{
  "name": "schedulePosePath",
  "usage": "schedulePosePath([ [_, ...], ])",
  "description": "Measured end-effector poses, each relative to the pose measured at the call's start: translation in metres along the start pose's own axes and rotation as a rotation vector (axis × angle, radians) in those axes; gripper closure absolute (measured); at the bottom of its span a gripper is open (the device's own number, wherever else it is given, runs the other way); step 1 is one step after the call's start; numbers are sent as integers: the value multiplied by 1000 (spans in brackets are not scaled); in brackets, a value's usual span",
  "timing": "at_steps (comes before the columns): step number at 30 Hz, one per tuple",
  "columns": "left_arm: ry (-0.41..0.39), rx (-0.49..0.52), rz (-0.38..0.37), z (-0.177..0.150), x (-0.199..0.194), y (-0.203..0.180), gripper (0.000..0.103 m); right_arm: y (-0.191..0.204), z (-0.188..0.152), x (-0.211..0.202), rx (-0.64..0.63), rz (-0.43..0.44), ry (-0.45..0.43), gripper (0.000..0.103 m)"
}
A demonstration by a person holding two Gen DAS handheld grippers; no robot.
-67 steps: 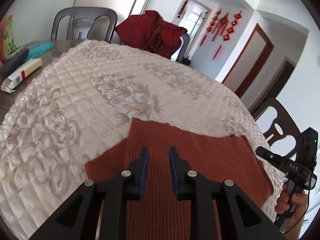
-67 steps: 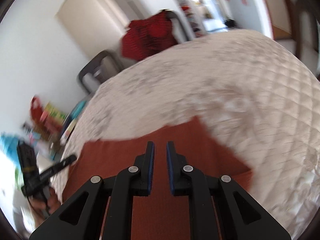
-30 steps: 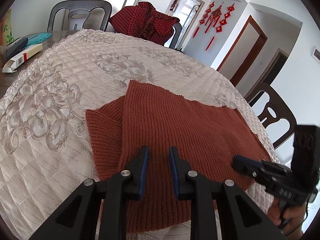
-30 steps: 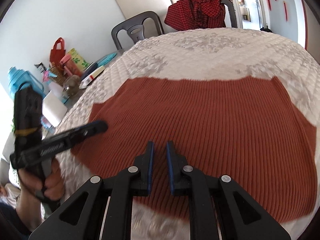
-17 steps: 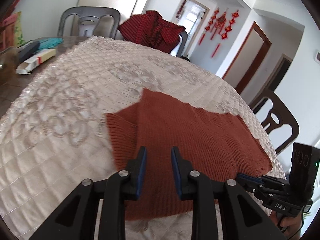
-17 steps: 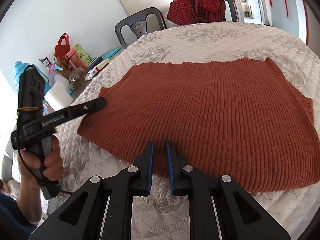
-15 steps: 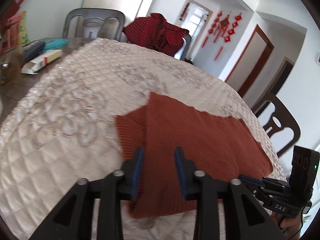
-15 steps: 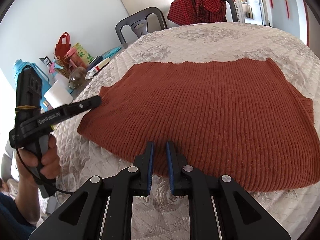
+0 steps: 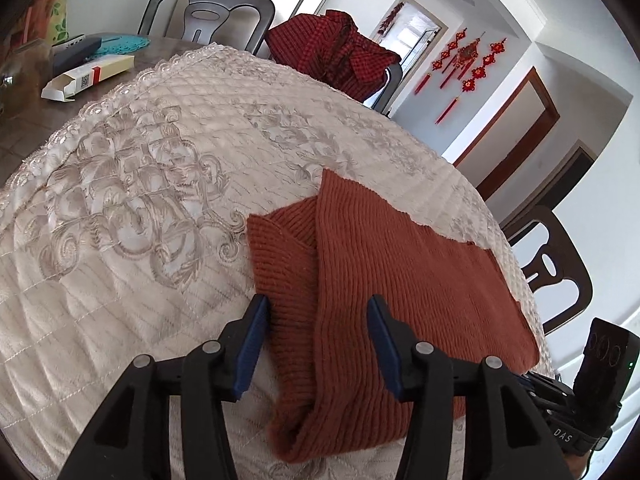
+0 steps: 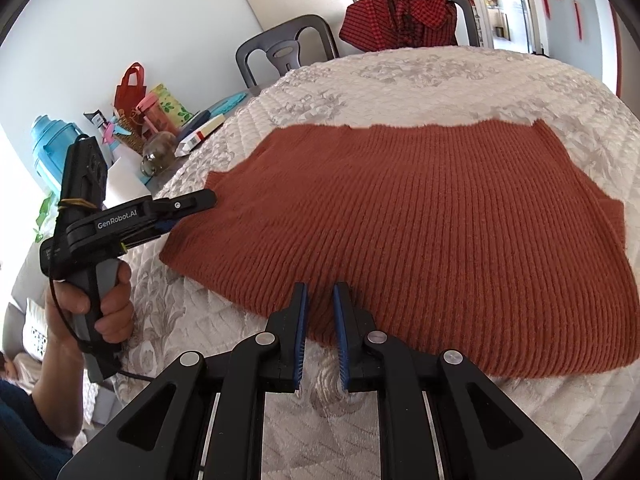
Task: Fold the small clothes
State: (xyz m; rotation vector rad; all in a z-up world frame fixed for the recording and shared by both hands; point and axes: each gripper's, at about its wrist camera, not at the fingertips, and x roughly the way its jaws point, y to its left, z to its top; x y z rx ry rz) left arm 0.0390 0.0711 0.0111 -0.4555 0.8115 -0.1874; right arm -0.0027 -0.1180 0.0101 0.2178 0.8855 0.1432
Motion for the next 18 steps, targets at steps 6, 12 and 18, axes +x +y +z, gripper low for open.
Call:
schedulePosePath([
  [6,0,11,4,-1,1,-3,48,-3,19,8,7,9,-22,90],
  [12,6,6,-12,-3,-1,-2,48,-12,42,23,29,-17,-27,90],
  [18,9,16,-22,2,6,-5,48,-18,48,27,52,7,-36,90],
])
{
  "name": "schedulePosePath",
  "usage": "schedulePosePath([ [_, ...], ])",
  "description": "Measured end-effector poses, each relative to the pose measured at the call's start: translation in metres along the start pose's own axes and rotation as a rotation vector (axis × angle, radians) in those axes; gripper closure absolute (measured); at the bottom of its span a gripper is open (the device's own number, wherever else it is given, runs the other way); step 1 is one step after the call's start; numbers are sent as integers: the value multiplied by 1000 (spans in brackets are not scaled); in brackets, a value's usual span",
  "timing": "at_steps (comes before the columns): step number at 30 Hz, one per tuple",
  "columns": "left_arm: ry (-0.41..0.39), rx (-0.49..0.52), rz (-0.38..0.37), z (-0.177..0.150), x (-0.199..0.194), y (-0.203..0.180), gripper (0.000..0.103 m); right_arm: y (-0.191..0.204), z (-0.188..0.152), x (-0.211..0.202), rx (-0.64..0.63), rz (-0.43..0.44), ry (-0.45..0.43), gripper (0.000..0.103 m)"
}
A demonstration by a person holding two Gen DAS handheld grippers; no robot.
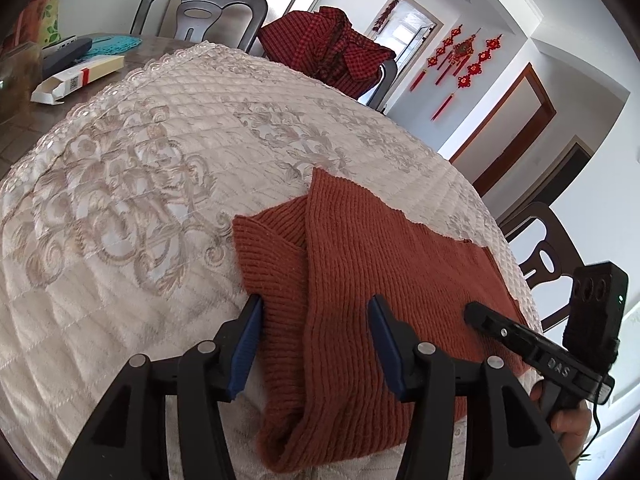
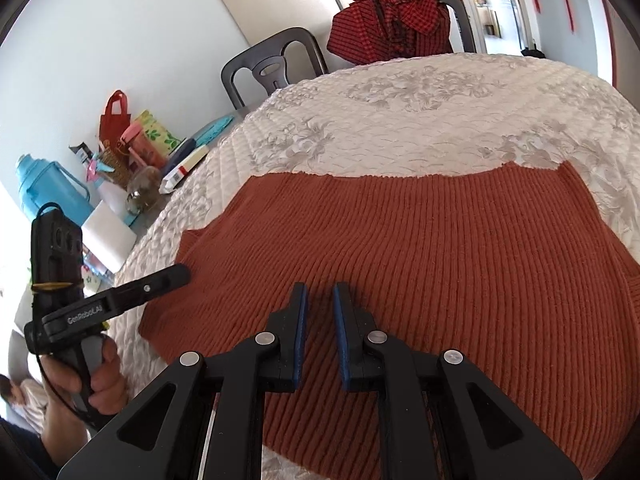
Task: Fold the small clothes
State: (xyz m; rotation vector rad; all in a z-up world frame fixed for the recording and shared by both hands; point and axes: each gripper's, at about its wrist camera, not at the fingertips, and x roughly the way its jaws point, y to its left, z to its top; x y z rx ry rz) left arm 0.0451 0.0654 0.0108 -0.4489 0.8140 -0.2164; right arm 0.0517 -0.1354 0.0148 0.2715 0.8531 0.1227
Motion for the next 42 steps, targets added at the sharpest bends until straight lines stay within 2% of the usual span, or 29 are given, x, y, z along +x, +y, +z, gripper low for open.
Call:
schedulePosePath([
  [4,-6,-20,-21,4,2,3,48,2,-11,-7,3,15,3,90],
  [7,-6,-62,-28,3,0,8,54,2,-19,-13,8,22,3,90],
  [11,-7,-86,-44,-5,-7,12,54,3,-24,-18,0,28,0,89],
  [16,-21,-43,-1,17,8,11,53,-3,-24,-16,25,63,-1,89],
  [20,3,-62,-47,29,22,11,53,-4,-25,-16,30,68,-3,89],
  [25,25,-54,-102,13,14,6,53,-3,-26,-17,25,68,0,89],
  [30,46,-44,-120,-2,3,2,53,-4,-26,-16,26,72,2,89],
  [32,44,-10,-103,-4,3,-3,54,-5,-25,-16,29,73,2,89],
  [34,46,24,-60,-3,5,-8,60,-5,-24,-15,27,70,3,89],
  [36,50,35,-35,-2,7,-10,77,-4,-23,-15,25,63,4,89],
  [39,41,30,-43,0,2,-11,82,-3,-24,-16,17,53,2,89],
  [42,25,48,-48,3,-5,-19,83,-3,-25,-17,21,54,1,89],
])
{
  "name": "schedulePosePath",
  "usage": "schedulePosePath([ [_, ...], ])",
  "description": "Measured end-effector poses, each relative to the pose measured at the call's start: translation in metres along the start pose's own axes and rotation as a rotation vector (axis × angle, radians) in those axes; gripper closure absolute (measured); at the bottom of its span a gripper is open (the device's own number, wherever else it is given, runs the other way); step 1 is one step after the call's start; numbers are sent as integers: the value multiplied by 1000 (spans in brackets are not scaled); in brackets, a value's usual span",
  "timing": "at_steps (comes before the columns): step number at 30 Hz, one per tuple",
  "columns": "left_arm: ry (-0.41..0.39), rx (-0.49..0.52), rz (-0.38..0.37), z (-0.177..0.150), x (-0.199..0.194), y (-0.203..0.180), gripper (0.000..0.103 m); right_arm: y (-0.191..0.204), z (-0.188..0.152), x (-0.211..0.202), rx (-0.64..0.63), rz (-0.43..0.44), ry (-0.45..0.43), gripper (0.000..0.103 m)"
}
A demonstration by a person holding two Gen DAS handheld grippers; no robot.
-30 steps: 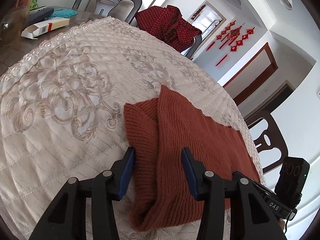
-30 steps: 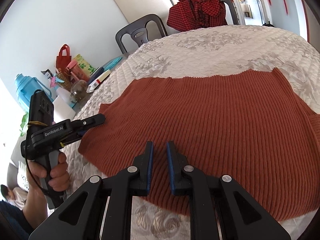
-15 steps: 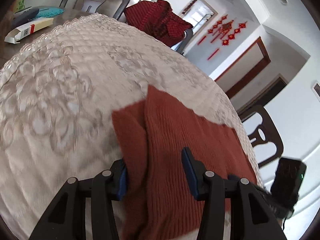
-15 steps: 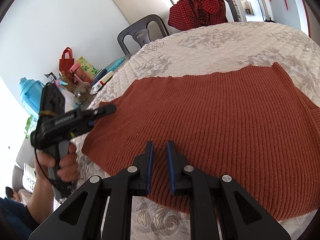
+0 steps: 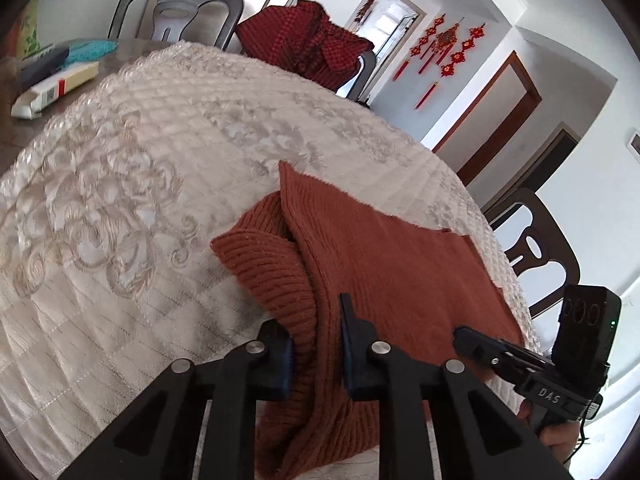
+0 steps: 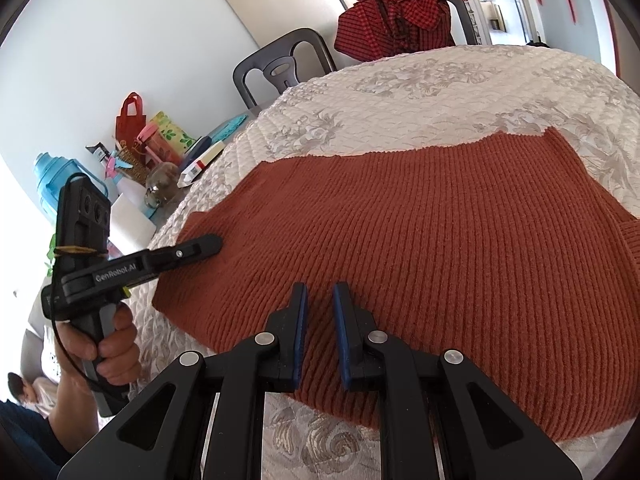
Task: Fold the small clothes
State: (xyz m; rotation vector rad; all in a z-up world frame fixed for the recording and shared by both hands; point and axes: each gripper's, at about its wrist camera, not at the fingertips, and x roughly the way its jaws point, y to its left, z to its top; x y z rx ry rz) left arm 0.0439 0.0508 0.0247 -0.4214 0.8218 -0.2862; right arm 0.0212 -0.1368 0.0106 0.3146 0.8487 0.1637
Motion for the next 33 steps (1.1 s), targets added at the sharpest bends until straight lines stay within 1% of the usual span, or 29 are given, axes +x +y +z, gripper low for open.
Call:
schedulePosePath([
  [4,-17,30,-35,8,-10,-16,84,0,-1,-5,1,-7,-3,89],
  [10,-31,50,-144,25,-19,-44,84,-10,-6,-24,29,-29,-31,89],
  [13,-30,56,-202,35,-18,-61,85,-22,-9,-41,58,-59,-61,89],
  [18,0,115,-297,43,0,-107,85,-46,-14,-71,116,-111,-118,89],
  [20,32,144,-330,40,15,-128,85,-53,-15,-79,135,-126,-136,89],
  [22,73,159,-345,34,35,-143,85,-61,-18,-89,156,-145,-154,89],
  [26,206,148,-360,14,86,-156,85,-73,-22,-98,187,-163,-163,89],
  [28,255,130,-363,4,102,-158,84,-78,-25,-100,202,-161,-162,89],
  [29,250,131,-368,1,102,-159,80,-80,-26,-101,207,-159,-161,89],
  [30,237,138,-383,1,97,-161,73,-83,-28,-102,217,-152,-162,89],
  [32,218,131,-456,4,84,-163,64,-87,-29,-107,228,-129,-173,89],
  [33,201,132,-482,6,75,-162,64,-90,-29,-108,241,-91,-187,89],
])
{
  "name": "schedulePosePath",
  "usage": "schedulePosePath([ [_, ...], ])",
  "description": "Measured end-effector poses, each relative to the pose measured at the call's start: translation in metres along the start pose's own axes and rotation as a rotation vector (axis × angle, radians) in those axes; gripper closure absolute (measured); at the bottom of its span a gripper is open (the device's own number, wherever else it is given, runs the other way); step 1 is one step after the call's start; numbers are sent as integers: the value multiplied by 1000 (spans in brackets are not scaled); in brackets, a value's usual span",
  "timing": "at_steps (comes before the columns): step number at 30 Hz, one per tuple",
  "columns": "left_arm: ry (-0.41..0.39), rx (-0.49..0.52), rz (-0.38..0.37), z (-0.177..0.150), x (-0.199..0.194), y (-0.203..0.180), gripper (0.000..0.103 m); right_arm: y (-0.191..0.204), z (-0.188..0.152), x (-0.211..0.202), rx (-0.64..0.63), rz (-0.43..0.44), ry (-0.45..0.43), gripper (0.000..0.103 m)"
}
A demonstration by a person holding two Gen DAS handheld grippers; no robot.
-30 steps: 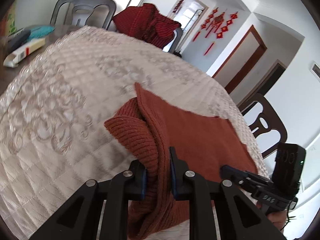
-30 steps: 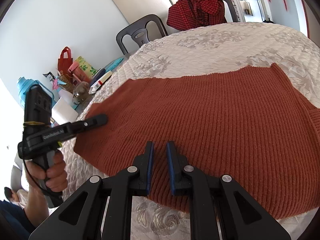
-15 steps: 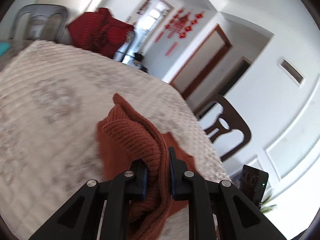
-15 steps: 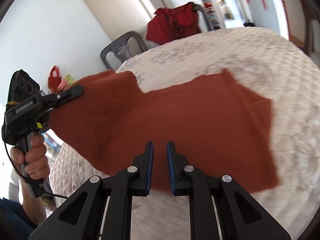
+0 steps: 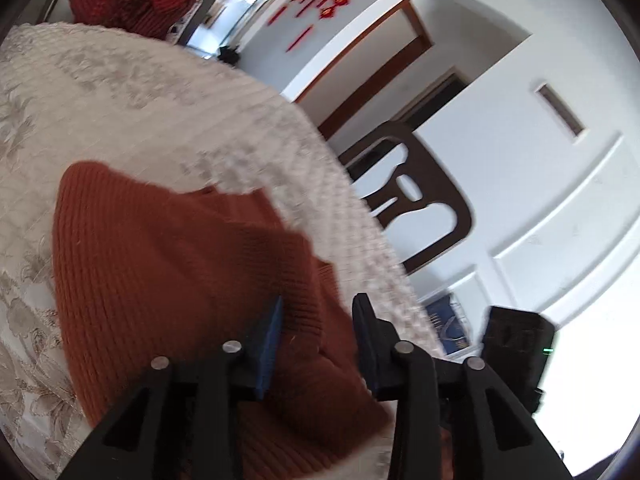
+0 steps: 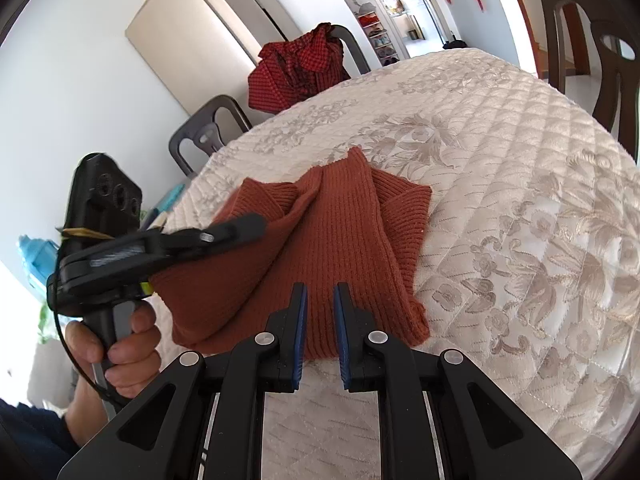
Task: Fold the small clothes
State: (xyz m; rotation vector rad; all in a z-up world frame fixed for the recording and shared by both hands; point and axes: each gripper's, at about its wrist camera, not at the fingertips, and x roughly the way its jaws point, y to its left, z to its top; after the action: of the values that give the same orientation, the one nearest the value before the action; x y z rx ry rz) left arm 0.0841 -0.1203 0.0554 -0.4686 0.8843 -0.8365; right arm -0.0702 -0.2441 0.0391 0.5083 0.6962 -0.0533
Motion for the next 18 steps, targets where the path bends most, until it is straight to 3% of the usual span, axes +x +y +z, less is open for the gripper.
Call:
schedulePosePath([
  [1,-21,12,0,1,-7,-4,64,-2,1,-1,16,29,-2,89],
  [3,-64,29,22,2,-25,-5,64,-5,1,-1,53,98,-7,75],
  [4,-82,33,50,1,-33,-3,64,-7,2,-2,76,145,-14,57],
  [5,-98,38,88,0,-39,2,64,-8,2,-2,90,178,-20,49],
  [7,-121,44,168,-4,-51,12,64,-8,4,1,116,232,-14,49],
  [13,-110,46,274,-23,-59,33,64,-7,6,21,187,338,78,49],
  [18,-93,78,315,-30,-51,39,64,1,11,42,214,330,168,49],
])
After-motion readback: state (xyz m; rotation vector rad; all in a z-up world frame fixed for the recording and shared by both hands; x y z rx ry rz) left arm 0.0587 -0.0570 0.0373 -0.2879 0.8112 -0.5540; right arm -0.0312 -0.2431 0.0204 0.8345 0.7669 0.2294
